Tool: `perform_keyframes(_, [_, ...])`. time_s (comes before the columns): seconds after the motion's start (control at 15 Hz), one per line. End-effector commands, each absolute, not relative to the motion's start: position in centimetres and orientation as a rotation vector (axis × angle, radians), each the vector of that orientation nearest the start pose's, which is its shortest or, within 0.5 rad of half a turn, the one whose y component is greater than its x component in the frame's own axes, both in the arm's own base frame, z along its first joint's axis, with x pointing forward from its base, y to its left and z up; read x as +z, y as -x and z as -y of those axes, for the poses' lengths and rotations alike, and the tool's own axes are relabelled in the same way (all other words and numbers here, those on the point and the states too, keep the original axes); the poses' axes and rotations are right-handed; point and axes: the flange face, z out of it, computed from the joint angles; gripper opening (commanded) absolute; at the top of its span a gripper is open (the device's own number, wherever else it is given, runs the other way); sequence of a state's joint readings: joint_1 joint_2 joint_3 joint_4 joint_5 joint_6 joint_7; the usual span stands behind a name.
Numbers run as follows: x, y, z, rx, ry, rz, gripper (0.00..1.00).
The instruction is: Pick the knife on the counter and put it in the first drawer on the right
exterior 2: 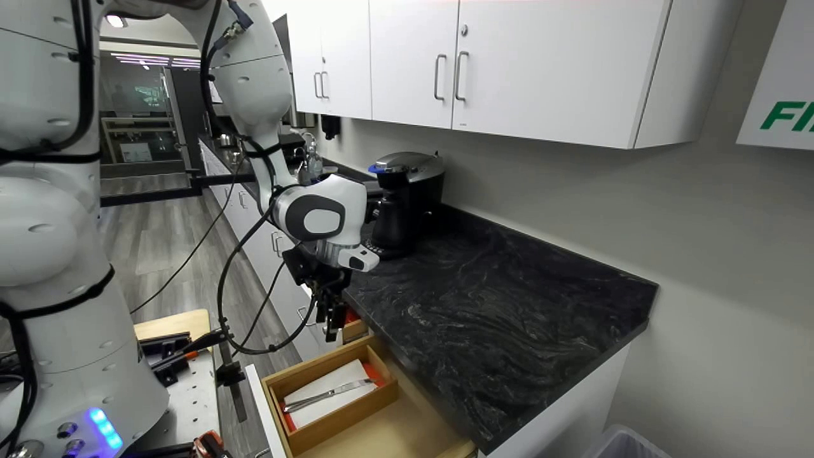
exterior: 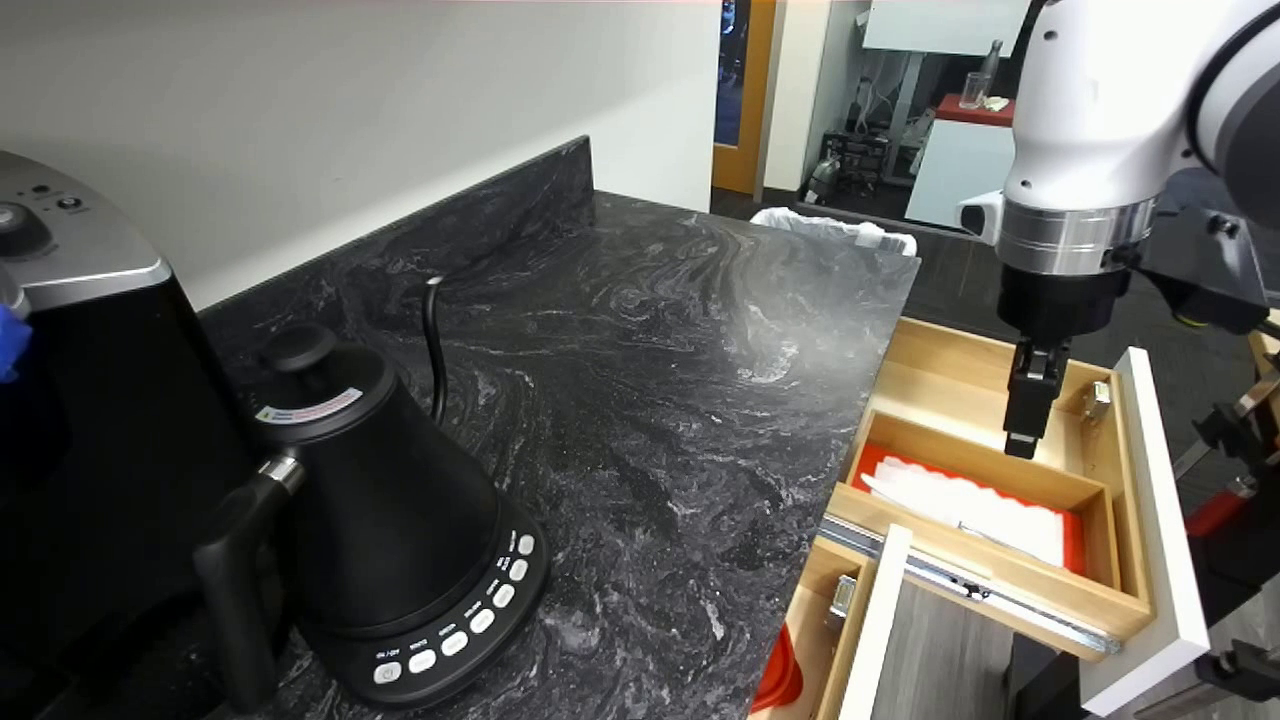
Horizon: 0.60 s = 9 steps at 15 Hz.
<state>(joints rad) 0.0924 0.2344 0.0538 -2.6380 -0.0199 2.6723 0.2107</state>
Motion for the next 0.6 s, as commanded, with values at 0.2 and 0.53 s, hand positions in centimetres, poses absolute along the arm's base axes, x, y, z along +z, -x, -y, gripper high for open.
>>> perform_keyframes(0.2, [14.88,-39.69,-6.09,0.320,3.155,-0.070,1.00])
perform_keyframes(0.53, [14.88,-39.72,-6.09,0.320,3.154,-0.070,1.00])
